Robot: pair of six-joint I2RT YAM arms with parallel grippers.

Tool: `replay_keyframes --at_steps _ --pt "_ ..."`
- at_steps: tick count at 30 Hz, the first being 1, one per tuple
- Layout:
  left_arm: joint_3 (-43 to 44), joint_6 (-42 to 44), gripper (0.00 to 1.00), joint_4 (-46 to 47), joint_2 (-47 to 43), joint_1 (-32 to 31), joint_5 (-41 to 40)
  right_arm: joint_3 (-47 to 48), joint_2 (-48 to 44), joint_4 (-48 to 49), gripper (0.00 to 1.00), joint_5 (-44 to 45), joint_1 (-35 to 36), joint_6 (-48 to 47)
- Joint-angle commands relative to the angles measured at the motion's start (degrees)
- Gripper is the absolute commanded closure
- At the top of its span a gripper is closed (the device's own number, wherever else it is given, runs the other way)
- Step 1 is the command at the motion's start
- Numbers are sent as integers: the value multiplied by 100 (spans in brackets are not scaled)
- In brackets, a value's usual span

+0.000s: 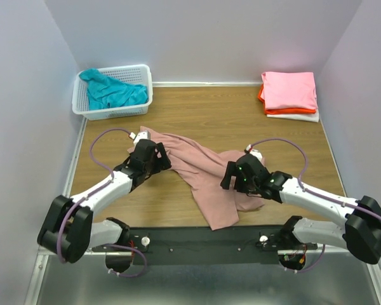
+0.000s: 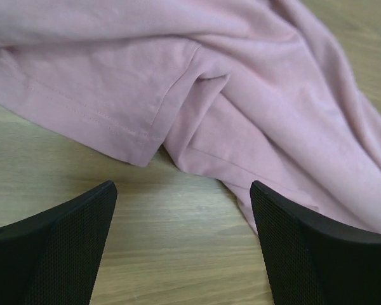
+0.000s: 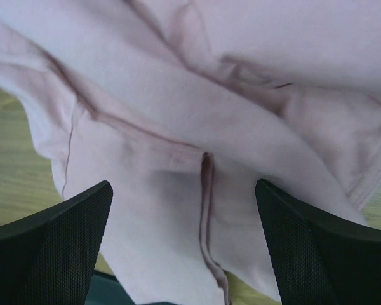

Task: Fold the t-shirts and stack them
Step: Flatten the tshirt out

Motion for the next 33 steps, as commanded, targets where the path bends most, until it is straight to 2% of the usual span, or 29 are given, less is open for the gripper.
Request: replay_keyframes --at_steps 1,9,13,18,21,26,30,33 --pt "314 94 11 7 674 -26 -14 -131 84 -58 0 670 -258 363" --pt "482 129 12 -116 1097 -26 -111 -78 523 -23 0 810 -988 143" --pt "569 24 24 -345 1326 -26 -278 88 988 65 0 784 -1357 -68" --pt "526 -73 30 -442 1300 -26 -375 299 1349 153 0 828 -1717 -191" --pt "499 -3 40 -433 1309 -26 -340 475 1490 206 0 872 -1823 -288" --pt "481 6 42 -424 1440 -26 -419 616 1569 223 0 793 -1990 -332" --pt "640 49 51 -442 1721 -26 -445 590 1534 232 0 775 -2017 -385" --pt "693 102 51 -389 1818 -26 -445 564 1508 232 0 758 -2043 -393"
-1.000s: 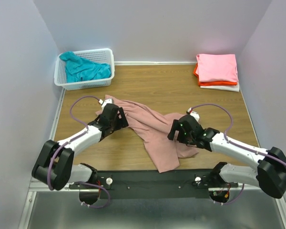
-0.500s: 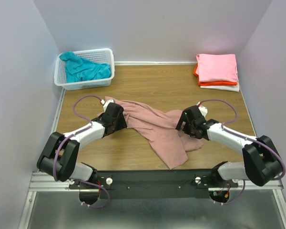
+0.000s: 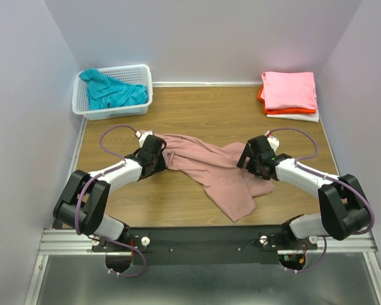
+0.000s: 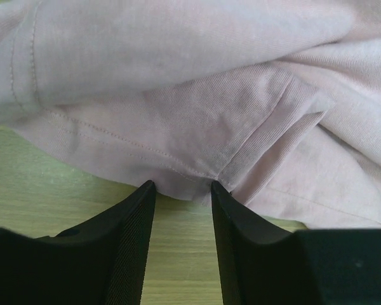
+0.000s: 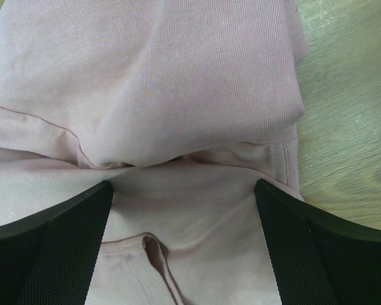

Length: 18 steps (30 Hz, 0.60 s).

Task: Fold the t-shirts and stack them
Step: Flatten the tshirt out

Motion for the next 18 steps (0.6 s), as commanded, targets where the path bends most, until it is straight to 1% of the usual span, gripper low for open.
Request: replay_keyframes --at_steps 1,5,9,11,13,14,15,16,18 --pt "78 109 51 -81 284 -12 -83 2 33 -91 0 117 -74 -81" --pt "131 162 51 -46 311 -108 111 -7 -20 -91 0 126 -74 -107" --pt "227 57 51 -317 258 -293 -12 -16 -56 -91 0 126 -74 -125" --pt "298 13 51 -397 319 -495 -134 -16 -64 -100 0 126 -74 -142" --pt "325 -5 52 -502 503 -566 -161 -25 -56 -91 0 135 -74 -160" --pt "342 -23 56 -555 591 -618 -214 -33 -56 -91 0 143 -82 -160" --pt "351 -40 63 -599 662 -619 -240 -33 -56 -91 0 152 -74 -160" --pt "360 -110 82 -625 802 -619 -354 -33 -56 -91 0 152 -74 -169" --pt "351 -181 99 -669 873 -619 -451 -42 -82 -91 0 161 -82 -169"
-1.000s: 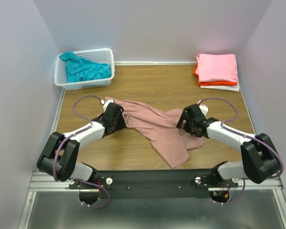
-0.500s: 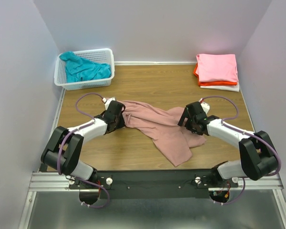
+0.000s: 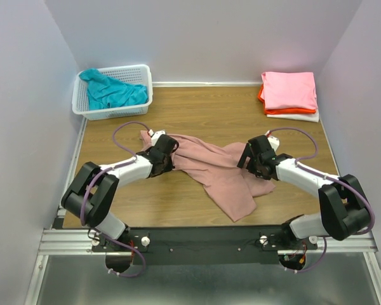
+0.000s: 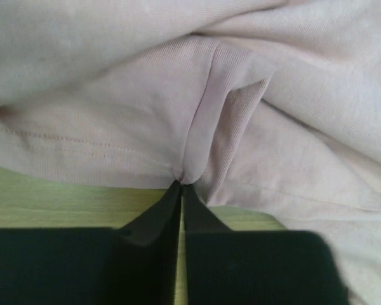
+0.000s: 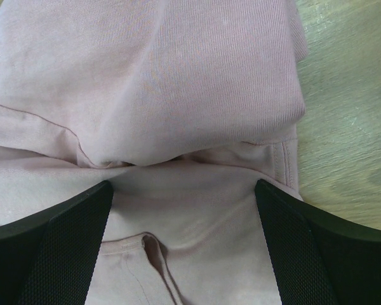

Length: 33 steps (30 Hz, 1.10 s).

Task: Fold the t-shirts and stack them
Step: Flatten the tshirt out

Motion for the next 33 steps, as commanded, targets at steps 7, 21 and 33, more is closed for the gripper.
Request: replay_keyframes --at_steps 7,21,33 --pt "-40 -521 100 -1096 -93 -18 -841 -69 -139 -98 0 234 -80 -97" --pt "-462 -1646 100 -2116 -2853 1019 -1921 116 -33 -107 0 182 -326 -264" --pt "-760 -1673 100 -1563 -4393 1151 -2362 -103 -1667 -493 0 -2041 -292 -1178"
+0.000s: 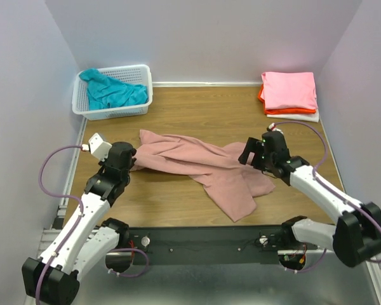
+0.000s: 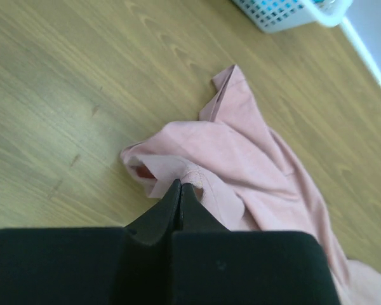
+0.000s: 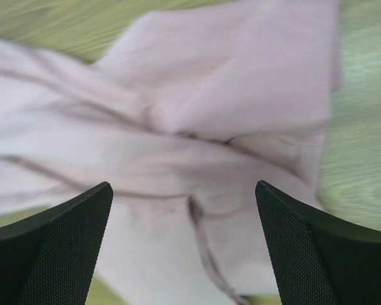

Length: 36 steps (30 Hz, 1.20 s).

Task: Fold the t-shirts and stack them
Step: Flatten the tshirt out

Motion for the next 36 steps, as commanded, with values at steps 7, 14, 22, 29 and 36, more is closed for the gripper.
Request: replay_keyframes --at_steps 7,14,22,29,36 --pt "-464 148 100 482 25 36 -147 -764 -1545 -1607 0 -1308 353 291" --pt "-535 201 100 640 192 36 -50 -1019 -1731 -2846 0 -921 362 1082" --pt "-500 254 100 684 403 36 -59 -1555 -1679 -2541 13 -1403 353 1179" --pt "-499 280 100 658 385 36 -85 -1776 -1406 -2031 29 -1562 362 1004" --pt "-491 271 100 623 350 36 -103 -1740 -1468 -1977 74 -1439 362 1012"
